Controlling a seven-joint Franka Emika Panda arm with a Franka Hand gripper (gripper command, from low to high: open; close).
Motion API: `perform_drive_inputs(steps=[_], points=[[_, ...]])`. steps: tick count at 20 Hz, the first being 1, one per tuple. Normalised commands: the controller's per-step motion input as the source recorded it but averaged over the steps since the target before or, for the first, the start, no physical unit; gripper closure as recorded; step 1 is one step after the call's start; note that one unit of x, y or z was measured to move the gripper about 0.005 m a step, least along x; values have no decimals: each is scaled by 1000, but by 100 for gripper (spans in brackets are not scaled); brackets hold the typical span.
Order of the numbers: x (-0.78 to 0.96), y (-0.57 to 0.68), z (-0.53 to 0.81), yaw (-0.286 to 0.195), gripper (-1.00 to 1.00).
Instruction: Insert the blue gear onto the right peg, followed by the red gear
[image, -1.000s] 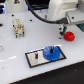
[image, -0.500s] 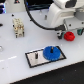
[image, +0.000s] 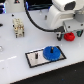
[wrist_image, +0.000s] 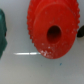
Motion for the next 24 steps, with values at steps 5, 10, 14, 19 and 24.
perform_drive_inputs(steps=[5,10,14,19,24], points=[[-148,17,-46,0,100],[-101,0,80,0,100],[112,-22,480,0,100],[294,-48,604,0,100],[397,-248,572,0,100]])
